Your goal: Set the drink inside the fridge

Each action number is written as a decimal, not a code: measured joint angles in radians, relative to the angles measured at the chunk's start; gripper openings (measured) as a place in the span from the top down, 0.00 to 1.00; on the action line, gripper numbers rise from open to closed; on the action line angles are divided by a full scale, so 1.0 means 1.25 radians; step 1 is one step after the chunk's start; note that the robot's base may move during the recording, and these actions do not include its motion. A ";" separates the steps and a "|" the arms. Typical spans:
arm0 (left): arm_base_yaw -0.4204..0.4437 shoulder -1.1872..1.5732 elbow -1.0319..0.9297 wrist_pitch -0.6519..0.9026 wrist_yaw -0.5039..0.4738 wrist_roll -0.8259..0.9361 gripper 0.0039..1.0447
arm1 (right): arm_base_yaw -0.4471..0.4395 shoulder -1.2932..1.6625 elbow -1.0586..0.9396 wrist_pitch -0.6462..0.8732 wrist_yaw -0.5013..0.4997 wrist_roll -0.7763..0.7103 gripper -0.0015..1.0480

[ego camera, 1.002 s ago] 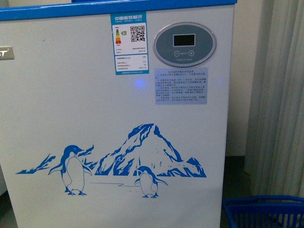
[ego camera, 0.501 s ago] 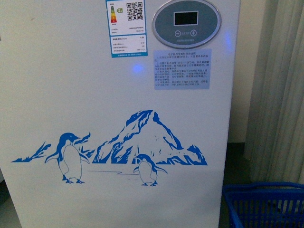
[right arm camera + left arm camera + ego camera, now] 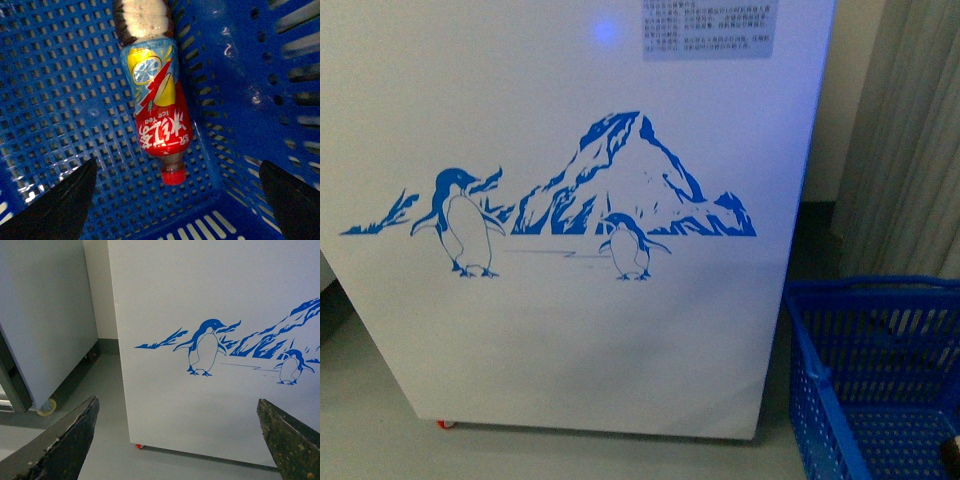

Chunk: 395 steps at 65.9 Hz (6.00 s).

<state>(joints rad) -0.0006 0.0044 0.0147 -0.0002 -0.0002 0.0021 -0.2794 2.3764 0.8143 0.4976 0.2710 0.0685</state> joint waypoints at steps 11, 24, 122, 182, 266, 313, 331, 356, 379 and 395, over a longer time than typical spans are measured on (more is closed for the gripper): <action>0.000 0.000 0.000 0.000 0.000 0.000 0.08 | -0.012 0.171 0.136 -0.006 0.025 0.000 0.07; 0.000 0.000 0.000 0.000 0.000 0.000 0.08 | -0.040 0.300 0.257 -0.033 0.031 0.018 0.07; 0.000 0.000 0.000 0.000 0.000 0.000 0.08 | 0.048 -0.657 -0.114 -0.252 -0.212 0.084 0.61; 0.000 0.000 0.000 0.000 0.000 0.000 0.08 | 0.321 -1.554 -0.151 -0.468 0.068 0.141 0.61; 0.000 0.001 0.000 -0.001 -0.002 -0.004 0.08 | 0.321 -1.555 -0.157 -0.467 0.067 0.141 0.61; -0.069 1.147 0.627 0.545 0.229 0.235 0.08 | 0.321 -1.556 -0.157 -0.467 0.067 0.141 0.61; -0.107 1.343 0.871 0.369 0.378 0.663 0.08 | 0.321 -1.556 -0.157 -0.467 0.067 0.141 0.61; -0.073 1.445 0.996 0.223 0.424 0.916 0.08 | 0.321 -1.556 -0.157 -0.467 0.067 0.141 0.61; -0.063 1.542 1.088 0.140 0.421 1.002 0.08 | 0.321 -1.556 -0.157 -0.467 0.067 0.141 0.61; -0.056 1.626 1.172 0.160 0.410 1.015 0.08 | 0.321 -1.556 -0.157 -0.467 0.067 0.141 0.61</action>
<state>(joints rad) -0.0704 2.0369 1.4792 0.2001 0.5121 1.2709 0.1223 0.4320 0.6174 -0.0860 0.3553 0.2447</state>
